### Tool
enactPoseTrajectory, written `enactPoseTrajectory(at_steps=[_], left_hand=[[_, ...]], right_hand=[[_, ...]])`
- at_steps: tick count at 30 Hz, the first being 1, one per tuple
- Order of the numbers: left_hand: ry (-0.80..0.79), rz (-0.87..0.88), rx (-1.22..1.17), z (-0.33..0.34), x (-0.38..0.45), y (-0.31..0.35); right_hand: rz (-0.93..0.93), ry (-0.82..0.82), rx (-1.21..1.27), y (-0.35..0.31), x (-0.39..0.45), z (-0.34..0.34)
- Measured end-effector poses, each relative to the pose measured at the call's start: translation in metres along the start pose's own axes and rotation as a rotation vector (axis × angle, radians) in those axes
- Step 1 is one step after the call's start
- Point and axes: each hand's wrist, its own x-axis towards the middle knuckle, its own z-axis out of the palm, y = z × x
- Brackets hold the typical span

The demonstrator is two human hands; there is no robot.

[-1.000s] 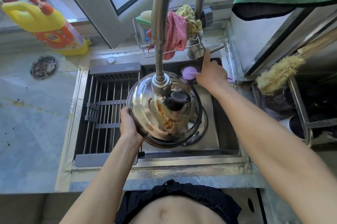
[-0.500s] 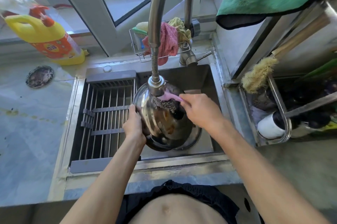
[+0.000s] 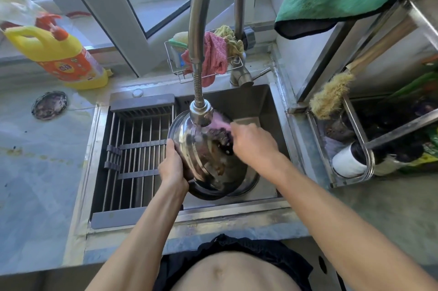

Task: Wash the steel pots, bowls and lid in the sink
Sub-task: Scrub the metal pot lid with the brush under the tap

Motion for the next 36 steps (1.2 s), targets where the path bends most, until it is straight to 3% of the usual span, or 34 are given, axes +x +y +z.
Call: enactPoseTrajectory(at_steps=[2, 6, 11, 16, 20, 22, 26, 28, 32, 36], left_hand=[[-0.005, 0.003, 0.02, -0.001, 0.001, -0.001], [-0.006, -0.014, 0.005, 0.0, 0.005, -0.002], [-0.03, -0.021, -0.021, -0.002, 0.01, -0.008], [-0.015, -0.034, -0.03, -0.006, 0.015, -0.009], [-0.022, -0.018, -0.01, -0.007, 0.013, -0.011], [-0.014, -0.008, 0.0, -0.008, 0.014, -0.009], [0.023, -0.049, -0.061, -0.015, 0.016, -0.007], [0.035, -0.066, -0.099, -0.021, 0.014, -0.013], [0.043, -0.072, -0.146, -0.028, 0.008, -0.025], [0.012, -0.058, -0.157, -0.034, 0.008, -0.03]], right_hand=[[0.079, -0.009, -0.004, 0.005, 0.007, -0.002], [-0.099, -0.045, -0.004, -0.012, -0.007, 0.006], [0.131, -0.054, 0.009, 0.006, 0.021, -0.001], [-0.036, -0.073, 0.034, -0.009, 0.002, 0.007], [0.205, -0.068, -0.003, 0.016, 0.032, 0.008], [0.279, -0.089, 0.145, 0.022, 0.036, 0.016], [0.456, -0.18, 0.953, 0.03, 0.025, 0.034], [0.531, -0.27, 1.221, 0.026, 0.011, 0.041], [0.521, -0.427, 1.388, 0.013, -0.007, 0.053], [0.557, -0.468, 1.536, 0.003, -0.018, 0.057]])
